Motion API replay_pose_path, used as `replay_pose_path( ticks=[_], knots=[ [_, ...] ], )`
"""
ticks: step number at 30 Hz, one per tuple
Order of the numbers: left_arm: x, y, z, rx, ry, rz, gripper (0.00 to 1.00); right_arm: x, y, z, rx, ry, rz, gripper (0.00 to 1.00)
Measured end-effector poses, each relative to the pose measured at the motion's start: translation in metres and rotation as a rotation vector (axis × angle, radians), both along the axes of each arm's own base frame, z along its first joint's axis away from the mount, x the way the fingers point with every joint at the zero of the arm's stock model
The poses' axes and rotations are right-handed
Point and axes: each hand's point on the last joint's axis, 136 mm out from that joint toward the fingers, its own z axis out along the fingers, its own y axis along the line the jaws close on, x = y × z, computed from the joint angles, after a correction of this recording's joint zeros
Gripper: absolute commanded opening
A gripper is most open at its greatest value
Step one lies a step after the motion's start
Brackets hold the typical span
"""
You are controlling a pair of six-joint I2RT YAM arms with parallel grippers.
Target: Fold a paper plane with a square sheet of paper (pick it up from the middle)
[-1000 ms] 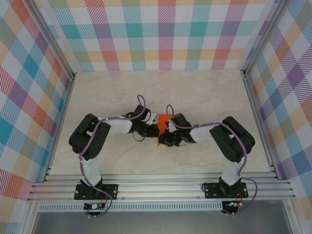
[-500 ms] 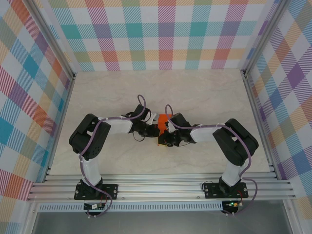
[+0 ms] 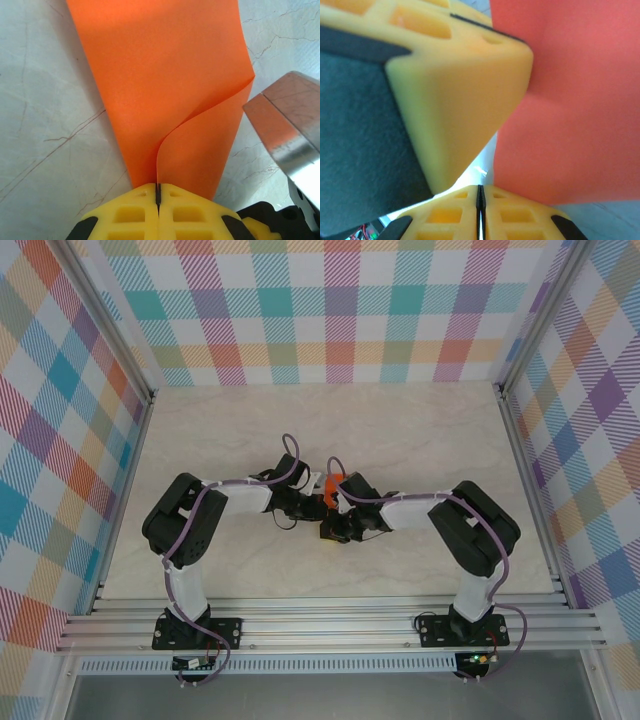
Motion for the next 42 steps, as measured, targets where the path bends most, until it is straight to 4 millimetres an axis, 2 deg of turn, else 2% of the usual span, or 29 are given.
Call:
replay_pose_path(
  ticks=[5, 8, 12, 16, 19, 24, 34, 42],
  knots=[
    [0.0, 0.0, 0.0, 0.001, 0.001, 0.0, 0.01, 0.001, -0.003, 0.009, -0.005, -0.021, -0.005, 0.12],
    [0.001, -0.001, 0.0, 0.0, 0.002, 0.0, 0.01, 0.008, -0.011, 0.017, -0.018, -0.055, -0.024, 0.11],
    [0.001, -0.001, 0.0, 0.0, 0.001, 0.0, 0.01, 0.032, -0.026, 0.029, -0.01, -0.094, -0.094, 0.11],
    [0.001, -0.001, 0.0, 0.0, 0.001, -0.001, 0.01, 0.05, -0.043, 0.026, -0.02, -0.09, -0.154, 0.12],
    [0.001, -0.001, 0.0, 0.0, 0.001, 0.0, 0.01, 0.058, -0.046, 0.019, -0.024, -0.082, -0.173, 0.11],
    [0.001, 0.0, 0.0, 0.001, 0.001, 0.0, 0.01, 0.06, -0.048, -0.003, -0.039, -0.041, -0.178, 0.11],
    [0.001, 0.0, 0.0, 0.0, 0.001, 0.0, 0.01, 0.066, -0.053, 0.002, -0.032, -0.043, -0.195, 0.12],
    [0.001, 0.0, 0.0, 0.001, 0.0, 0.0, 0.01, 0.09, -0.066, 0.012, -0.023, -0.069, -0.245, 0.12]
  ],
)
